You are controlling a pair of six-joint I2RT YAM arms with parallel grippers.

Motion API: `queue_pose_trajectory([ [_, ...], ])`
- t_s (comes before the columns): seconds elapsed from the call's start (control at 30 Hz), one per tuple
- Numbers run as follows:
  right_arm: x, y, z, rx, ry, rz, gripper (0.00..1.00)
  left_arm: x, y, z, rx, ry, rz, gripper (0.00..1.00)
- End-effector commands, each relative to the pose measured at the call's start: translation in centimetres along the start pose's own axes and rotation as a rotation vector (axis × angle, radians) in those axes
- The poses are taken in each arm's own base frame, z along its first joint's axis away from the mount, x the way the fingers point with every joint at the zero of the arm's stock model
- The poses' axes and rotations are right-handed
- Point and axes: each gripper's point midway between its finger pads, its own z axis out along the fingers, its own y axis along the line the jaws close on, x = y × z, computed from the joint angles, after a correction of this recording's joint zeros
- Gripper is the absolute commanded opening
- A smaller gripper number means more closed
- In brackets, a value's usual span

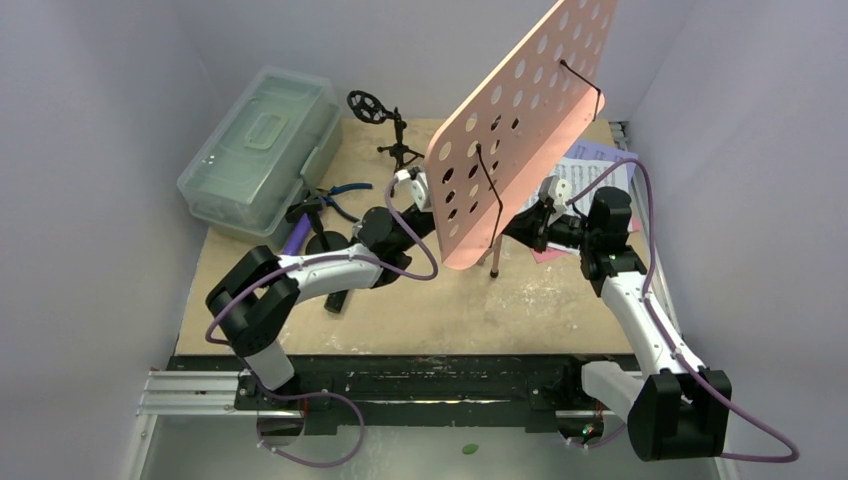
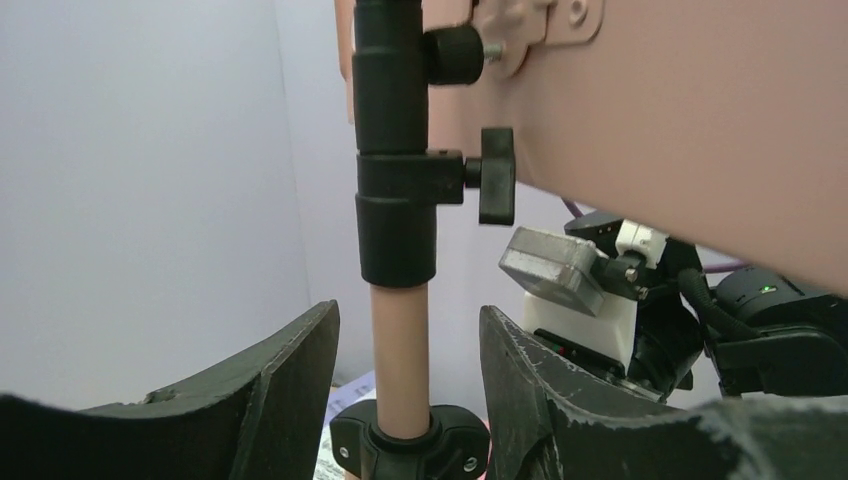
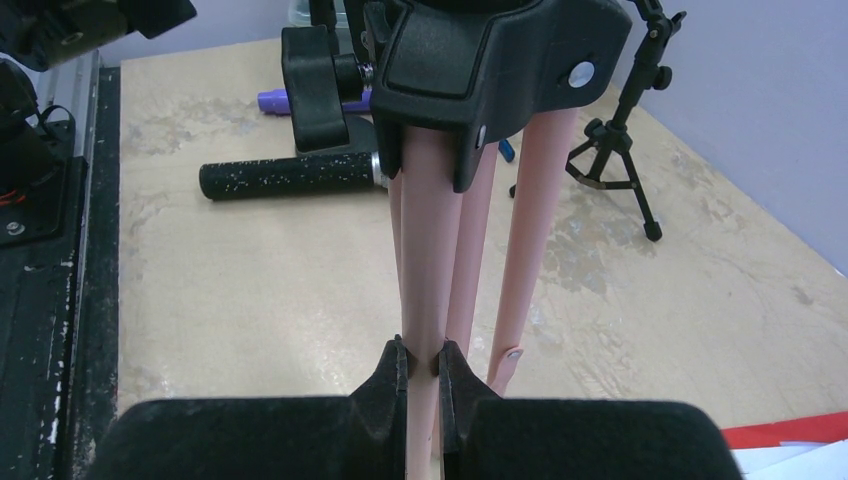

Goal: Pack up the instrument practice props
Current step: Place the music stand at the center of the board.

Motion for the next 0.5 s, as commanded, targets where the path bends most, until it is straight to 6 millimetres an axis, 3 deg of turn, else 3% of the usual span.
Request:
queue_pose_trajectory([
  [0.0, 3.8, 1.0, -0.1, 0.002, 0.09, 0.164, 0.0, -0.3, -0.4, 1.2, 0.037, -0.034, -0.042, 0.51],
  [0.27, 3.5, 1.1, -0.2, -0.003, 0.085, 0.159, 0.0, 0.6, -0.5, 2.4, 0.049, -0.012, -0.079, 0.29],
  [0.33, 3.3, 1.2, -0.2, -0.007, 0.083, 0.153, 0.0, 0.8, -0.5, 2.9, 0.057, 0.009, -0.088, 0.08],
  [0.37, 3.2, 1.3, -0.3, -0.014, 0.081, 0.149, 0.05, 0.9, -0.5, 3.1, 0.053, 0.021, -0.092, 0.0],
  [0.47, 2.6, 1.8, -0.6, -0.035, 0.087, 0.128, 0.32, -0.2, 0.3, 4.0, 0.007, 0.025, -0.108, 0.0],
])
